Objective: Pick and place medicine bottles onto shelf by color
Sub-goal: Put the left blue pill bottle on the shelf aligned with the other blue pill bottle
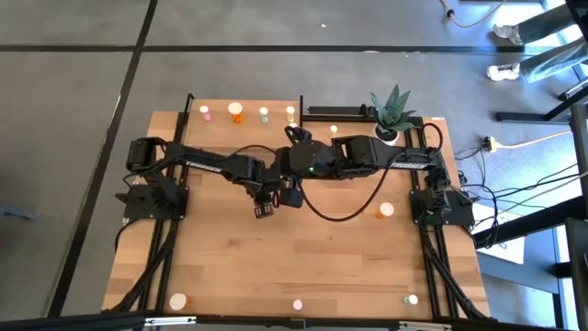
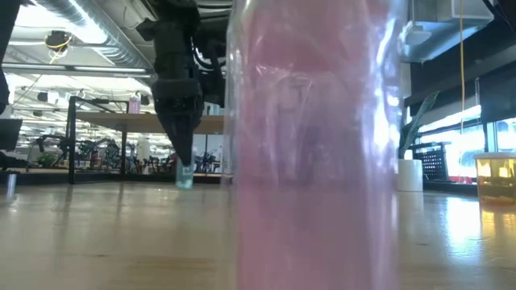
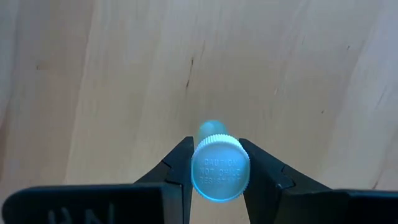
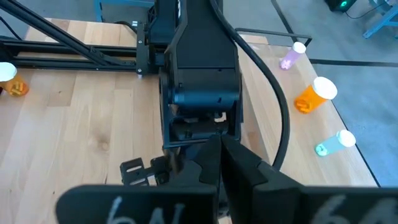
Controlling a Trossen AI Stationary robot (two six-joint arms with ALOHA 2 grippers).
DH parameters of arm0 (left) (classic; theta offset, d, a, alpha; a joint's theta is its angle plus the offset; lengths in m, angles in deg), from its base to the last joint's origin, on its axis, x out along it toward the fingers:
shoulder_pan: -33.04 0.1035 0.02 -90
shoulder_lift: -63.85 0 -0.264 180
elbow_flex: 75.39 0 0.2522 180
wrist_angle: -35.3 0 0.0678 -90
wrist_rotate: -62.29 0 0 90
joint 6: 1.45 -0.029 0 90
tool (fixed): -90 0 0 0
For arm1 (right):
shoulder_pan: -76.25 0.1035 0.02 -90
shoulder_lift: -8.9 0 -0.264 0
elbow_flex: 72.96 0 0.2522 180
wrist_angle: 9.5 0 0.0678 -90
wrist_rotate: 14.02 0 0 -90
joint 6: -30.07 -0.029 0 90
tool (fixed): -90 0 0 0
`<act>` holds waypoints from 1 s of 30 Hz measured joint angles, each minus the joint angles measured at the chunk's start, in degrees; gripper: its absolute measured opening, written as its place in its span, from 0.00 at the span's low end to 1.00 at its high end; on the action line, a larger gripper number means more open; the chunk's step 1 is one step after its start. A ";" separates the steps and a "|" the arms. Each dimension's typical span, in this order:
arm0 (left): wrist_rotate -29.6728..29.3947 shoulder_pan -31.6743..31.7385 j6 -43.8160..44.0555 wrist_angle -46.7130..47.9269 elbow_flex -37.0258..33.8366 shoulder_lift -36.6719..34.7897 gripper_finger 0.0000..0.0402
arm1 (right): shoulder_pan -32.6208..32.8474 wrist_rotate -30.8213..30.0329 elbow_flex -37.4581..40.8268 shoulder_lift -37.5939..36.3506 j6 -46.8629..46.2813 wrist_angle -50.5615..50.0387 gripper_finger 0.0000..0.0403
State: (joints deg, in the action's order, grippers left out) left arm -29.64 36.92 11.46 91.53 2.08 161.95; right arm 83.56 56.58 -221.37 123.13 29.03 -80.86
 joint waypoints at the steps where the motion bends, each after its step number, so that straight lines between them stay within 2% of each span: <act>1: -0.03 0.00 0.00 -0.07 0.02 0.00 0.22 | 0.00 0.00 0.00 0.00 0.00 0.08 0.03; 17: -0.07 0.04 0.14 0.03 0.02 0.02 0.33 | 0.00 0.00 0.00 0.00 0.00 0.15 0.04; 30: -0.55 0.33 0.46 0.14 0.02 -0.03 0.54 | -0.01 0.00 0.00 0.00 0.00 0.15 0.04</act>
State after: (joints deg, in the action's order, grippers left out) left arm -30.19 37.25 11.92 91.67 2.10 161.92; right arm 83.55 56.58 -221.37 123.13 29.03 -80.71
